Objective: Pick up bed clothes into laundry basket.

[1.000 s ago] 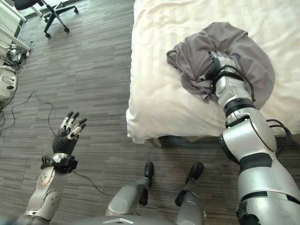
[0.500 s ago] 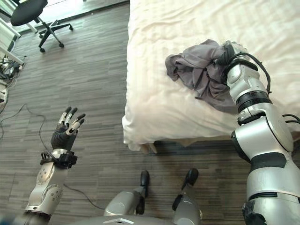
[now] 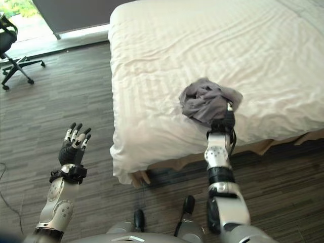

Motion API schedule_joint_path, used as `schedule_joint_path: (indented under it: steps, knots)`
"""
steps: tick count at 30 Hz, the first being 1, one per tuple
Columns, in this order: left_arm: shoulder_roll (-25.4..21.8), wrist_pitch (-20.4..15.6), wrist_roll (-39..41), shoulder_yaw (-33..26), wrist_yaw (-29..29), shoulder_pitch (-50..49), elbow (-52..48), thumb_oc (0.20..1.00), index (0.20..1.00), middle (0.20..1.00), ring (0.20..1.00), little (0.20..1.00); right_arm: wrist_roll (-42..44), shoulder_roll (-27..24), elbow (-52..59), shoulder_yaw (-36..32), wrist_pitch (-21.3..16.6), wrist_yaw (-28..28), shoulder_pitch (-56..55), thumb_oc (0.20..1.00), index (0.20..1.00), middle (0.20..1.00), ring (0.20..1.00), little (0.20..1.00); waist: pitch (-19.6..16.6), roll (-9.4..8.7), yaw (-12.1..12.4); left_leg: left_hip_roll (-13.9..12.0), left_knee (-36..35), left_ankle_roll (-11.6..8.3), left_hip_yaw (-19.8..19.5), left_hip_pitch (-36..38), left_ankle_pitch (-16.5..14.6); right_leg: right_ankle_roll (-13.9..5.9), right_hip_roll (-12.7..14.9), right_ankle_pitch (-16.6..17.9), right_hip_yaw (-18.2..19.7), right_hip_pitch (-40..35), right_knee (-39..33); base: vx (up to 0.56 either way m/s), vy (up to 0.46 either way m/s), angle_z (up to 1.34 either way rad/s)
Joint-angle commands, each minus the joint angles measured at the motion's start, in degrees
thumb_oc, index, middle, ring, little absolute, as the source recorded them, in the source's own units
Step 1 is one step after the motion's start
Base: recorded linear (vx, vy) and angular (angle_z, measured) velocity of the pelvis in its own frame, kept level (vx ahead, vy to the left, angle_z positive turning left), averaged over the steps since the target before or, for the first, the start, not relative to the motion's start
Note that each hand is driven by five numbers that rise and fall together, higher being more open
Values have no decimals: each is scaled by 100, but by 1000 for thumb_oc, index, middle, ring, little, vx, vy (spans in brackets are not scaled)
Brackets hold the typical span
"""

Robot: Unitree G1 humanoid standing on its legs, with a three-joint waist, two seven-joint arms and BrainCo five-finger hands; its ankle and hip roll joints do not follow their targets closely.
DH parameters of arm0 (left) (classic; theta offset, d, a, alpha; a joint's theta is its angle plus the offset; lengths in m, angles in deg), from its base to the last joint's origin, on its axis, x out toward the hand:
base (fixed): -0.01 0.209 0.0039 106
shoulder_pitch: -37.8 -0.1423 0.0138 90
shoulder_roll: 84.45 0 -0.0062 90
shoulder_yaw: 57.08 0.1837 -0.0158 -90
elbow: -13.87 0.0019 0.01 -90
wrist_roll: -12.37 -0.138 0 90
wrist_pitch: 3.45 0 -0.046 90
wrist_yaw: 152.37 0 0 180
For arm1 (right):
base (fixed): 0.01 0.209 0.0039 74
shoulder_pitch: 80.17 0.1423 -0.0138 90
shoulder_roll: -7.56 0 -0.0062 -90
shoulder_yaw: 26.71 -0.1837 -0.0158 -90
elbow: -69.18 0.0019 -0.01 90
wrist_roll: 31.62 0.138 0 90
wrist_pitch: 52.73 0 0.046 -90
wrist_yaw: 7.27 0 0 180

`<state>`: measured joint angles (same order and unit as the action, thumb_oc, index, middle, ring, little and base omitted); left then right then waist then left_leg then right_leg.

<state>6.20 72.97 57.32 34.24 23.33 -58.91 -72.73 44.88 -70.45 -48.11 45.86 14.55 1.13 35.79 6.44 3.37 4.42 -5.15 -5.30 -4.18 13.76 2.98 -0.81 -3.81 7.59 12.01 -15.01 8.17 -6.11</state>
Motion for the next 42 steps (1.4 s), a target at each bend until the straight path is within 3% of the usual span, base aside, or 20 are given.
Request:
schedule_joint_path:
  steps: [1, 8, 12, 16, 18, 19, 20, 23, 24, 25, 26, 28, 31, 33, 35, 37, 38, 39, 40, 42]
  knots:
    - [-192, -253, 70, -18, -53, -11, 19, 1000, 1000, 1000, 1000, 1000, 305, -312, 716, -133, -1036, -543, 540, 200, 200, 200, 200, 200, -360, -162, 0, -382, 30, -215, -163, -20, 213, -571, 700, -724, 4, -810, 111, 30, 26, -5]
    - [-74, -232, 30, 9, -168, -53, 56, 1000, 1000, 1000, 1000, 1000, -105, -221, 2124, -229, -1511, -348, 211, 200, 200, 200, 200, 200, -515, -212, -253, -394, 30, -205, -36, 155, 148, -583, 675, -727, 95, -895, 112, 22, 23, -11]
    - [-41, -119, -174, -135, -202, -194, 9, 1000, 1000, 1000, 1000, 1000, -551, -572, 2645, -196, -1227, -83, -682, 200, 200, 200, 200, 200, -484, -331, -524, -354, 44, -166, 75, 327, 57, -606, 686, -711, 199, -962, 168, 34, 52, -5]
    - [-67, -2, -324, -347, -111, -184, 82, 1000, 1000, 1000, 1000, 1000, -553, -657, 3058, -753, -1095, -176, -1546, 200, 200, 200, 200, 200, -464, -426, -838, -254, 135, -101, 112, 364, -74, -667, 770, -658, 349, -964, 235, 17, 82, -17]
    - [-136, 41, -511, -342, -73, -54, 72, 1000, 1000, 1000, 1000, 1000, -601, -563, 3328, -1124, -1134, -177, -1919, 200, 200, 200, 200, 200, -439, -432, -1170, -86, 155, -12, 132, 330, -157, -759, 934, -452, 481, -869, 295, -7, 160, -4]
    - [-138, 40, -517, -343, -73, -46, 80, 1000, 1000, 1000, 1000, 1000, -610, -553, 3341, -1125, -1131, -170, -1922, 200, 200, 200, 200, 200, -444, -442, -1168, -71, 154, 0, 134, 322, -156, -769, 949, -444, 487, -858, 295, -72, 199, -9]
    - [-281, 32, -659, -240, 4, 130, 157, 1000, 1000, 1000, 1000, 1000, -612, -554, 3395, -1123, -1116, -161, -1994, 200, 200, 200, 200, 200, -312, -437, -1451, 71, 108, 75, 269, 327, -223, -884, 1040, -145, 745, -618, 325, -119, 222, -6]
    - [-523, -60, -892, -151, 16, 405, 10, 1000, 1000, 1000, 1000, 1000, -725, -590, 3458, -955, -982, -148, -2140, 200, 200, 200, 200, 200, -61, -406, -1739, 248, 55, 174, 840, 243, -257, -1092, 1151, 564, 954, 9, 312, -179, 236, -88]
    - [-595, -100, -910, -182, -30, 488, 7, 1000, 1000, 1000, 1000, 1000, -761, -558, 3478, -876, -950, -147, -2140, 200, 200, 200, 200, 200, 29, -359, -1700, 192, 67, 180, 1020, 225, -236, -1059, 1187, 443, 689, 131, 463, -214, 240, -240]
    - [-696, -126, -888, -282, -60, 618, 27, 1000, 1000, 1000, 1000, 1000, -740, -507, 3517, -739, -888, -178, -2194, 200, 200, 200, 200, 200, 148, -208, -1655, 46, 69, 188, 1424, 248, -209, -955, 1331, -150, -223, 4, 1109, -253, 262, -268]
    - [-670, -158, -755, -383, -64, 602, -47, 1000, 1000, 1000, 1000, 1000, -593, -415, 3452, -662, -848, -264, -2205, 200, 200, 200, 200, 200, 162, -200, -1666, -19, 72, 265, 1874, 274, -144, -730, 1288, -608, -598, -79, 1736, -252, 282, -257]
    - [-592, -198, -590, -564, -79, 510, -176, 1000, 1000, 1000, 1000, 1000, -510, -323, 3233, -617, -863, -253, -2178, 200, 200, 200, 200, 200, 43, -232, -1568, -33, 132, 360, 2527, 255, -92, -560, 1159, -1025, -1132, -414, 2102, -203, 63, -206]
    - [-540, -221, -513, -579, -55, 460, -232, 1000, 1000, 1000, 1000, 1000, -503, -274, 3124, -593, -903, -221, -2173, 200, 200, 200, 200, 200, -17, -266, -1495, -92, 312, 352, 2776, 248, -140, -514, 1052, -1090, -1190, -572, 1990, -67, -86, -157]
    - [-481, -249, -404, -661, -38, 334, -426, 1000, 1000, 1000, 1000, 1000, -441, -187, 2974, -508, -930, -193, -2190, 200, 200, 200, 200, 200, -94, -372, -1346, -375, 1030, 239, 3230, 48, -202, -326, 845, -1437, -1383, -851, 1500, -60, -234, -107]
    - [-472, -239, -410, -685, 3, 299, -444, 1000, 1000, 1000, 1000, 1000, -457, -219, 2927, -475, -859, -183, -2326, 200, 200, 200, 200, 200, -74, -448, -1340, -704, 1609, 39, 3360, -114, -159, -228, 653, -1590, -1158, -953, 1184, 21, -331, -171]
    - [-410, -255, -310, -694, 12, 284, -341, 1000, 1000, 1000, 1000, 1000, -446, -189, 2989, -401, -804, -259, -2475, 200, 200, 200, 200, 200, -33, -501, -1290, -1462, 2765, -517, 3334, -341, 287, 34, 232, -1783, -851, -1152, 880, 175, -498, -102]
    - [-366, -304, -355, -751, -82, 244, -268, 1000, 1000, 1000, 1000, 1000, -479, -238, 2892, -80, -693, -255, -2509, 200, 200, 200, 200, 200, 127, -457, -1184, -2151, 3865, -1047, 2802, -549, 1215, 229, -178, -1859, -345, -1332, 610, 116, -323, -80]
    - [-310, -308, -358, -764, -121, 208, -315, 1000, 1000, 1000, 1000, 1000, -483, -268, 2903, 73, -627, -280, -2517, 200, 200, 200, 200, 200, 157, -474, -1104, -2146, 4004, -1034, 2482, -661, 1212, 200, -214, -1820, -179, -1345, 517, -80, -136, -161]
    - [-283, -335, -378, -821, -174, 144, -370, 1000, 1000, 1000, 1000, 1000, -501, -331, 2846, 275, -553, -300, -2485, 200, 200, 200, 200, 200, 175, -489, -991, -1938, 3945, -864, 1945, -769, 1190, 213, -199, -1662, 18, -1242, 476, -197, 111, -221]
    - [-128, -358, -384, -869, -290, 96, -417, 1000, 1000, 1000, 1000, 1000, -504, -464, 2826, 674, -391, -349, -2382, 200, 200, 200, 200, 200, 131, -503, -708, -1078, 3487, -480, 440, -915, 680, 153, -104, -1438, 742, -994, 535, -102, 135, -253]
